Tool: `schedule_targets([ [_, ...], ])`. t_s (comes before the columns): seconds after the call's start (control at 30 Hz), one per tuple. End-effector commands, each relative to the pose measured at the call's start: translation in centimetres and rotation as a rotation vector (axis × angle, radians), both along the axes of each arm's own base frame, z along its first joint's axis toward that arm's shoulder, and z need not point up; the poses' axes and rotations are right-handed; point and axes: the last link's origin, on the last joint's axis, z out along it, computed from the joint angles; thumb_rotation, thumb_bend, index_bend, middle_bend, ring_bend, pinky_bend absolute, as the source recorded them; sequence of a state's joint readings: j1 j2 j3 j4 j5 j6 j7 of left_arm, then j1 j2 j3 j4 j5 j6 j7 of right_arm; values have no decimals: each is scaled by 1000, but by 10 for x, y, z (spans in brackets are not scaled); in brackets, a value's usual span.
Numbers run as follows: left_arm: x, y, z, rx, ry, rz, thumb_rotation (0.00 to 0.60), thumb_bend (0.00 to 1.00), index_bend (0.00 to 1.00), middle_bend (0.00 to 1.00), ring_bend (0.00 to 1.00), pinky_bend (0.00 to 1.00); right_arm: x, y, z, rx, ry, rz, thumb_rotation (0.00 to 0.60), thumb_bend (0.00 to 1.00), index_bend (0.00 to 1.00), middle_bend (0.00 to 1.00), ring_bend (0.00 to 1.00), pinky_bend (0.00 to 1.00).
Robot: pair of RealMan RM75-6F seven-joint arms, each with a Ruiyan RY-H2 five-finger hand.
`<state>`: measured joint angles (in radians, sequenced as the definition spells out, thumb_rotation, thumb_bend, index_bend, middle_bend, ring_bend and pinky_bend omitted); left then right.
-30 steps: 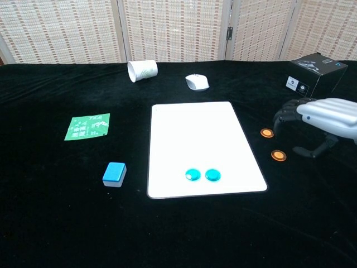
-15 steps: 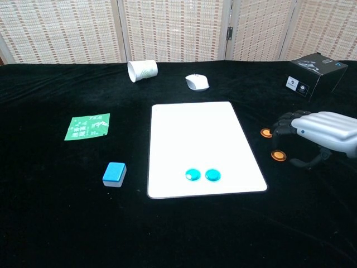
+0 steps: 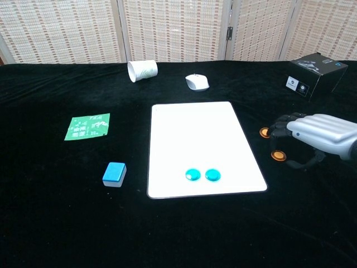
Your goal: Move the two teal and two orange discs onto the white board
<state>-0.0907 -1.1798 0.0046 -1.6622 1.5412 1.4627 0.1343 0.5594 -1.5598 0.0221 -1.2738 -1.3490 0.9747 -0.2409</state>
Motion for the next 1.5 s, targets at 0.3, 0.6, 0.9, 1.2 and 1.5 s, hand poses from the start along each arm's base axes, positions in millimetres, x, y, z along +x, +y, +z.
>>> schedule_targets([
  [0.3,-1,0,-1,-1,2,2,600,278,96,8,35,0,2,-2,-3,-13,-2,0,600,474,474,239,18,0],
  [0.6,-3,0,-1,-2,0,5,600,278,96,8,35,0,9,-3,6,-48,-30,27,600,475,489,245,23,0],
  [0.9,-1,1,0,2,-3,-2,600,278,95,8,35,0,52,-7,13,-26,-90,117,600,475,489,236,21,0],
  [1.2,-4,0,2,6,-2,10,600,278,96,8,35,0,118,-22,-23,66,-110,203,600,475,489,167,0,0],
  [1.5,-8,-1,1,4,-1,25,600,278,96,8,35,0,140,-42,-53,73,-90,177,600,475,488,144,0,0],
])
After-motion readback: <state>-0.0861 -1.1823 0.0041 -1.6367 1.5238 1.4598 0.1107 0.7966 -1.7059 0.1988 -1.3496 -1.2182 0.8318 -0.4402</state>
